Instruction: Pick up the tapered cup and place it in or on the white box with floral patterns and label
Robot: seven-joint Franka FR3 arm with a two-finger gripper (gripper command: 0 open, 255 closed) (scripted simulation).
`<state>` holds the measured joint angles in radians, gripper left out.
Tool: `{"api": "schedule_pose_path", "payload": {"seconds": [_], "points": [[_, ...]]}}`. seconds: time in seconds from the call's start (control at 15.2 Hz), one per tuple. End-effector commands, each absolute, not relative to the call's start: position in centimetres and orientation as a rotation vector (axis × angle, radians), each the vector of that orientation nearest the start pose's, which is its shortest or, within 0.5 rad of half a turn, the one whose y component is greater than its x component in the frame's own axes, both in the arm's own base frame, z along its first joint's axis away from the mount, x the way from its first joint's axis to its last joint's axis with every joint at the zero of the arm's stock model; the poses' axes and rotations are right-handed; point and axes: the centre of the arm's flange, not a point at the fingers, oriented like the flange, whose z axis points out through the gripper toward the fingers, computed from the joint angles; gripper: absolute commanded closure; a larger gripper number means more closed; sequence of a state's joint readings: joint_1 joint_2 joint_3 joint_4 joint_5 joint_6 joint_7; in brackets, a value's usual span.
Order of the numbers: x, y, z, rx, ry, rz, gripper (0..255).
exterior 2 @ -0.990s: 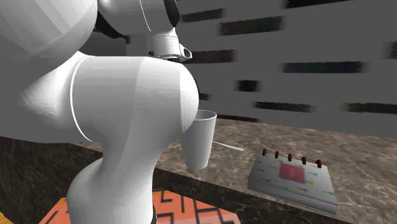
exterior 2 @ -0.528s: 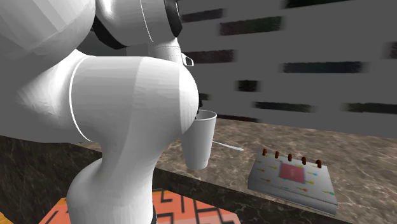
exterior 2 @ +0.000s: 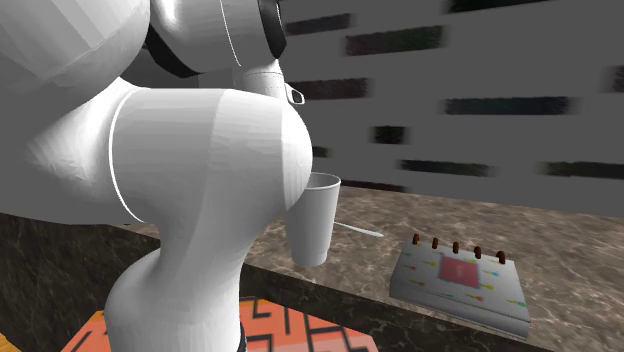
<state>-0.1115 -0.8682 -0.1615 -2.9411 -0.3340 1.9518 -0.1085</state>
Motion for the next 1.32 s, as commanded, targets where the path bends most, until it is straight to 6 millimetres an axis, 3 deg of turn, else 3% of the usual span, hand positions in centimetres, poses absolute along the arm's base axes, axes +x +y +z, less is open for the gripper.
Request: {"api": "schedule_pose_path", "payload": {"seconds": [0.0,0.4,1.25], "points": [[25.3,-8.3,36.9,-3.290,-0.072,0.238,255],[25.3,-8.3,36.9,-3.290,-0.072,0.238,255],[25.3,-8.3,43.8,-3.290,-0.072,0.238,255]]}}
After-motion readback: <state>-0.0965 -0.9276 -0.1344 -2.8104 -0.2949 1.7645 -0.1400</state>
